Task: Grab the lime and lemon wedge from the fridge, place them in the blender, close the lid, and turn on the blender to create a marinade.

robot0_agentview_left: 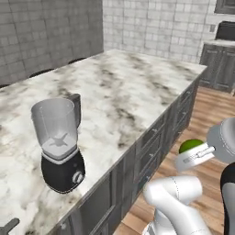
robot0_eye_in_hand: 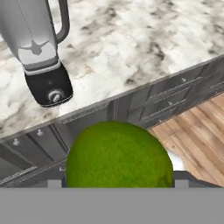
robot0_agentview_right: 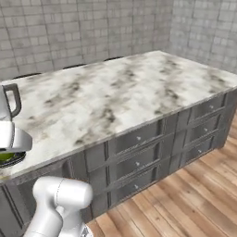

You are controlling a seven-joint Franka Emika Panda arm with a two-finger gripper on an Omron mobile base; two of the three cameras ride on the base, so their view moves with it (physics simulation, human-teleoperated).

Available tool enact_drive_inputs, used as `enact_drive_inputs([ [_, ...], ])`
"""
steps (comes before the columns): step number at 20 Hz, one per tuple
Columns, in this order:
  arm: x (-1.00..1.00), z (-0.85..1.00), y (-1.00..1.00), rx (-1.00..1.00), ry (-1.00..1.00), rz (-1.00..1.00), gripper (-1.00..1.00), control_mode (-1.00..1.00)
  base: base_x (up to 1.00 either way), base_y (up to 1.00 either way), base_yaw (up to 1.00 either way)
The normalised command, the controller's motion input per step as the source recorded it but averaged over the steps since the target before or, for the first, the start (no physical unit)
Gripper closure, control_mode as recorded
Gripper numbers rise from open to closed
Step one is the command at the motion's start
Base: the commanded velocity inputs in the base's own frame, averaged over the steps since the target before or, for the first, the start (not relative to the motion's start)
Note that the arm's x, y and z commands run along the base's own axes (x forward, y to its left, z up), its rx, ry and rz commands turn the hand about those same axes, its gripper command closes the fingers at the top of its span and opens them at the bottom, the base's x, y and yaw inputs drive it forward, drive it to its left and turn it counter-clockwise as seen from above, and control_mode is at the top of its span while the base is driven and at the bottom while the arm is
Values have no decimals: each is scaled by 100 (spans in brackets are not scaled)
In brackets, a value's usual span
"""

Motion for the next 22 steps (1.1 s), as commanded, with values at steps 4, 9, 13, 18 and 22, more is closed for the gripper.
enact_drive_inputs([
  [4, 0, 0, 0, 0, 0, 0, 100, 100, 34, 0, 61],
  [9, 0, 0, 0, 0, 0, 0, 100, 100, 34, 14, 60],
  [13, 0, 0, 0, 0, 0, 0, 100, 100, 55, 21, 48],
  [18, 0, 0, 0, 0, 0, 0, 100, 100, 68, 15, 31],
  [22, 43, 71, 8, 0, 0, 9, 100, -100, 15, 0, 5],
])
